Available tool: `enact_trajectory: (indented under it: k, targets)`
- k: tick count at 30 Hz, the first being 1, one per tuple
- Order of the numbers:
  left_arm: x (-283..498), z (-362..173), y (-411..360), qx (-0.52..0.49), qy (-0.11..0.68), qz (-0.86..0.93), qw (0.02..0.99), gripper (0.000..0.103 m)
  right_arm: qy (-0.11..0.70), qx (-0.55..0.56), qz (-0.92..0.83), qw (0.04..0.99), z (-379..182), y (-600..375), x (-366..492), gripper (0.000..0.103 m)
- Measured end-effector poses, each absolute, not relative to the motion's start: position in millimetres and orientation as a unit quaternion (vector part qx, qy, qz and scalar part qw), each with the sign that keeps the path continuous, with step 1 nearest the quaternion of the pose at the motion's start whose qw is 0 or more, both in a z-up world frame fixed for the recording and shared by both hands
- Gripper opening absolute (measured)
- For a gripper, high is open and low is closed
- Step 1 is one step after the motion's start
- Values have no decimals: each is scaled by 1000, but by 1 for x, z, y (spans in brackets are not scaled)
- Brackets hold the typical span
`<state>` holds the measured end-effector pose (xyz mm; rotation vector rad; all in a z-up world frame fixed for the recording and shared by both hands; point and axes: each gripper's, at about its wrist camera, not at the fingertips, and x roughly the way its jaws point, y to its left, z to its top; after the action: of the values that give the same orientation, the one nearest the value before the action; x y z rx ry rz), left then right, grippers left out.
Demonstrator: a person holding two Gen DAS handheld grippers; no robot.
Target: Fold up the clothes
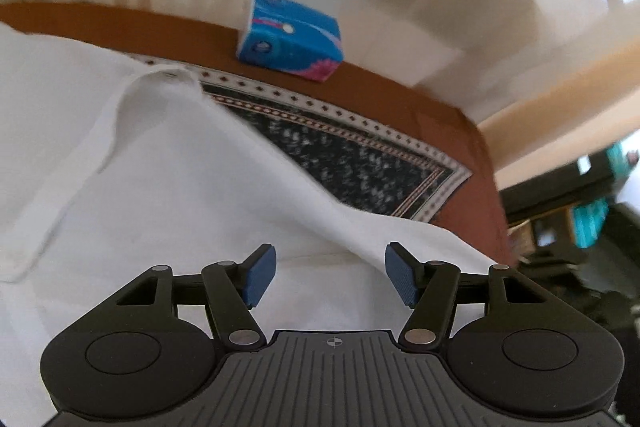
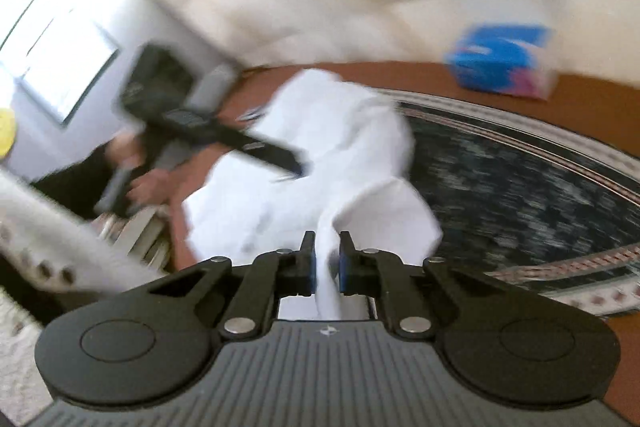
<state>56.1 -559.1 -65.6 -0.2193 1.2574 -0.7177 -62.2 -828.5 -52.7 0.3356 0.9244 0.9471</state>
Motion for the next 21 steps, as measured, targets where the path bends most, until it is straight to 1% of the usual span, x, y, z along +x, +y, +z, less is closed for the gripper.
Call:
enact_trajectory:
  k: [3,6,8,9,10,13,15,16,17,18,19,20,21]
  targets:
    - [42,-75,-539,-119,584,-326,733,75,432,131,476,755,-46,-786,-85,12]
    - [30,-85,-515,-158,588,-318,726,75,446,84,495,741,-51,-745,-103,12]
    - [24,-93,-497,-189,593,-309,719,75,458,76,501,730,-61,-726,-113,12]
    - [22,-98,-490,-201,596,-302,716,80,464,74,504,725,-66,-716,-117,12]
    - [20,-103,-486,-204,595,-298,718,81,471,66,507,719,-71,-707,-121,12]
    - [15,-118,-480,-205,596,-287,721,82,494,38,511,703,-90,-680,-131,12]
    - [12,-130,-482,-198,597,-283,723,79,509,39,507,695,-104,-668,-134,12]
    - [11,-135,-483,-195,598,-282,725,69,515,42,504,692,-110,-663,-134,13]
    - [10,-141,-485,-191,598,-282,725,51,519,41,500,692,-114,-660,-135,15]
    - [10,-146,-487,-191,599,-283,725,44,523,39,495,693,-118,-658,-135,20]
    - [10,-148,-487,-192,598,-281,726,40,527,37,490,694,-121,-656,-135,25]
    - [10,-148,-487,-191,595,-285,727,36,528,41,486,695,-119,-659,-134,28]
    - [9,-148,-487,-191,592,-288,728,32,529,49,483,697,-115,-665,-133,34]
